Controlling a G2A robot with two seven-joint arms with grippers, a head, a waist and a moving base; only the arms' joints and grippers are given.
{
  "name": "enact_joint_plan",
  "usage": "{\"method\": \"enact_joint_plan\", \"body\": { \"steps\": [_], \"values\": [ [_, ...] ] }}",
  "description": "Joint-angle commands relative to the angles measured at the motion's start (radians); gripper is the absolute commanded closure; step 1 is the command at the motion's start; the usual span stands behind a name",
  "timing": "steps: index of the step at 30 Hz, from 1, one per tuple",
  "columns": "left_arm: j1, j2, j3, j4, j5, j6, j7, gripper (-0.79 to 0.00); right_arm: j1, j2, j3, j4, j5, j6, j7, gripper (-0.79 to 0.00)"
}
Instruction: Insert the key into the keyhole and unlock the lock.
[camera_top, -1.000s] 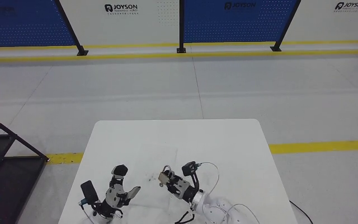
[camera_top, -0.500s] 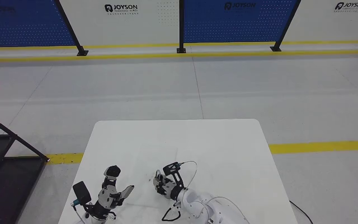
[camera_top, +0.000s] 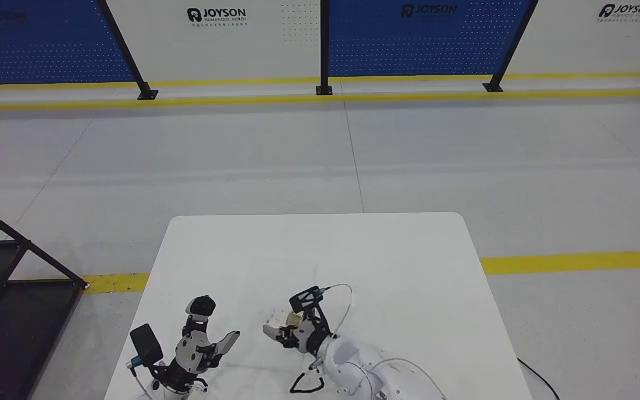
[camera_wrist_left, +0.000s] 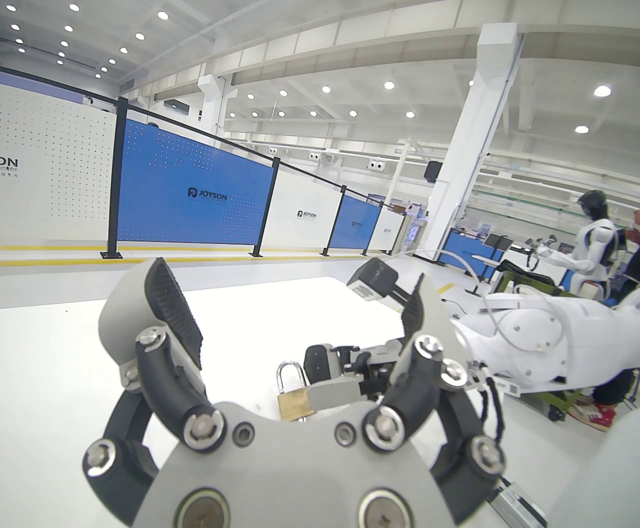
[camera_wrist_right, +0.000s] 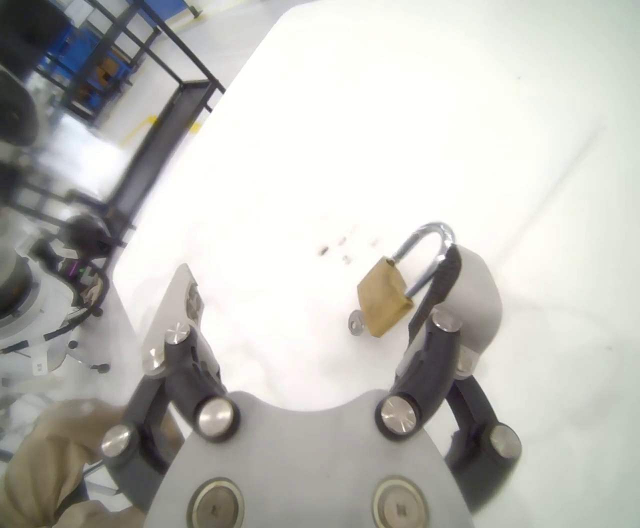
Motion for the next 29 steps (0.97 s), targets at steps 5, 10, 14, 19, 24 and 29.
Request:
{"method": "enact_joint_plan", "body": {
  "steps": [5,10,14,19,24,29],
  "values": [
    [0.0,0.0,0.0,0.0,0.0,0.0,0.0,-0.785,-0.108,0.042,0.079,-0.183,-0.116,0.019,-0.015,-0.785],
    [0.0,0.0,0.0,0.0,0.0,0.0,0.0,-0.785,-0.28,0.095,0.21,-0.397,-0.224,-0.015,-0.073,-0.785],
    [0.0,0.0,0.0,0.0,0.0,0.0,0.0,-0.785,-0.444,0.134,0.333,-0.557,-0.263,-0.104,-0.151,-0.785],
    [0.0,0.0,0.0,0.0,0.0,0.0,0.0,-0.785,-0.516,0.149,0.39,-0.619,-0.288,-0.167,-0.249,-0.784],
    [0.0,0.0,0.0,0.0,0.0,0.0,0.0,-0.785,-0.509,0.149,0.387,-0.614,-0.287,-0.16,-0.228,-0.784],
    [0.0,0.0,0.0,0.0,0.0,0.0,0.0,-0.785,-0.509,0.149,0.387,-0.614,-0.287,-0.16,-0.228,-0.784]
  ]
}}
